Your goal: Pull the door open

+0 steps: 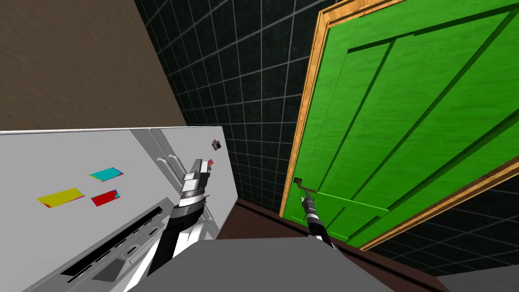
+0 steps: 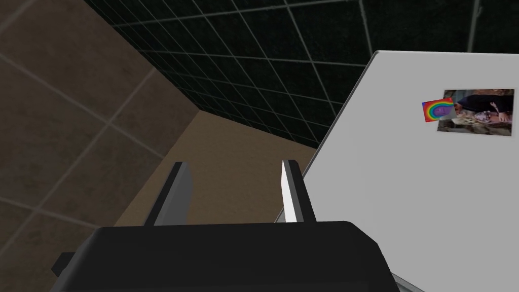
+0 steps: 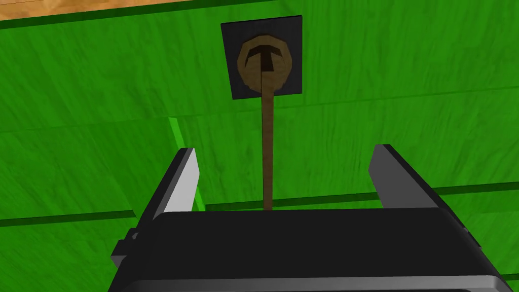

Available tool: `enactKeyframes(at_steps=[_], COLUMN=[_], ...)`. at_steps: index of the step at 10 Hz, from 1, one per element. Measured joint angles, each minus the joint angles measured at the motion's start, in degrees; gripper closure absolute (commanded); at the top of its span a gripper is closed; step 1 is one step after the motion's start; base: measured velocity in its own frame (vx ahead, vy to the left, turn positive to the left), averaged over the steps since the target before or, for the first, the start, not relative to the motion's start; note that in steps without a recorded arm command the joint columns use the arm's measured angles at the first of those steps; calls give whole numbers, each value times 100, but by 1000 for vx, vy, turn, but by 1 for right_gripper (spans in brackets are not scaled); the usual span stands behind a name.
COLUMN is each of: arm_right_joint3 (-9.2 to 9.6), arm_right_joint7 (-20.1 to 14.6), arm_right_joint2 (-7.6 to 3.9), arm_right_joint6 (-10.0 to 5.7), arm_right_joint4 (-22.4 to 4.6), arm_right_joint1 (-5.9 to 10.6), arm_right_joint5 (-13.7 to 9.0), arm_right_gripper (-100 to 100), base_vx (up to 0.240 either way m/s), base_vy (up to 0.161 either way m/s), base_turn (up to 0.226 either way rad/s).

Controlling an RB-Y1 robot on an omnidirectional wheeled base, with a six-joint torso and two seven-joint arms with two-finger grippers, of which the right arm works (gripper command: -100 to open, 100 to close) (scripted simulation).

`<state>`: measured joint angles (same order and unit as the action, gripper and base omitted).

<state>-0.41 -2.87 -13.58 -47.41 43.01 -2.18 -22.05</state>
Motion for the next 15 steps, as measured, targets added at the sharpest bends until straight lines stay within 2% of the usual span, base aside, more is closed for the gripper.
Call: enactKeyframes(at_steps=[1,3,4,5,11,15], arm_right_joint3=[-47,-118,-149,-153,-143,33], arm_right_joint7=[-94,-298,-356,-367,-354,-529], arm_right_joint2=[-107,-262,-324,-332,-318,-453], arm_right_joint6=[-1,-178,-190,-185,-179,-256], arm_right_joint4=[58,-230,-183,-172,-190,-135], arm_right_joint1=[-112,-106,-178,-184,-183,-257], arm_right_joint5=[-31,-75,-96,-98,-94,-19], arm_right_gripper=[-100,-100,-100,100,100,100], base_vx=[216,204,88,-12,-33,-202], base_vy=[-10,-36,-19,2,1,-23], base_turn=[123,102,14,-9,14,105])
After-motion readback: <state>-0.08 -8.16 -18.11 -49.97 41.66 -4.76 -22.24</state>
